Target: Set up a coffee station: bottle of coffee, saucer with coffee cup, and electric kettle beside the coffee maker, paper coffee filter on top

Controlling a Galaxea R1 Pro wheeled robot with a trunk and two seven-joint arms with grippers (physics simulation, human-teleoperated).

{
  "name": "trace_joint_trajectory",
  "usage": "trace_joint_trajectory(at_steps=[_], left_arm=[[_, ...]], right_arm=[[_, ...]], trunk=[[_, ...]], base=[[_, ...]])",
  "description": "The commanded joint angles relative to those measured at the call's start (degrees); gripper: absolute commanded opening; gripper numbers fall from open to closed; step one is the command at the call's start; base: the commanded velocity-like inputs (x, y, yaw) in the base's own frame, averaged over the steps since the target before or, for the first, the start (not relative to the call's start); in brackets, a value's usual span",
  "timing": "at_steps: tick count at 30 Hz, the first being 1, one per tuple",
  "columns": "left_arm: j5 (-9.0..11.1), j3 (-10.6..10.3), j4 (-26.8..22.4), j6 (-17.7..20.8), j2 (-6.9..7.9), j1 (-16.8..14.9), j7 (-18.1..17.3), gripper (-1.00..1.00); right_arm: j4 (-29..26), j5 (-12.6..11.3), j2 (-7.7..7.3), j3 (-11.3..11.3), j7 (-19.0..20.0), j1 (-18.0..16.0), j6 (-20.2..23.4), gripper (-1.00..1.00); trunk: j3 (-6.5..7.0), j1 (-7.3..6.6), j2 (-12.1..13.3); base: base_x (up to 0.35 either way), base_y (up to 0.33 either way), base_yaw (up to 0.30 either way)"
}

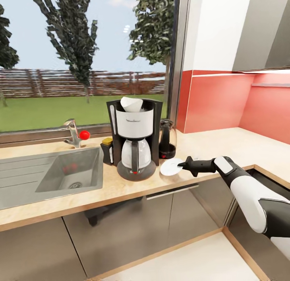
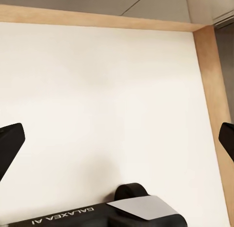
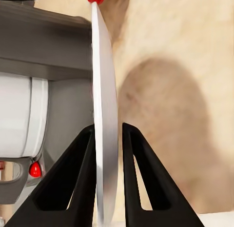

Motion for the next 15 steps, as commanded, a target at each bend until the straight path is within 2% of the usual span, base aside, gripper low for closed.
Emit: trace_joint_trajectory(at_steps=[1, 15], left_arm=[[0.54, -0.10, -0.04, 0.34, 0.03, -0.03, -0.10, 1.00], [0.54, -0.09, -0.04, 0.34, 0.03, -0.03, -0.10, 1.00]], right_arm=[[0.00, 0.43, 0.00, -0.44, 0.35, -0.04, 0.26, -1.00], [0.00, 0.41, 0.00, -0.44, 0.33, -0.04, 0.26, -1.00]], trunk=[[-0.14, 0.00, -0.04], [-1.35, 0.00, -0.04]], base=[[0.000, 0.000, 0.000], [0.000, 0.000, 0.000]])
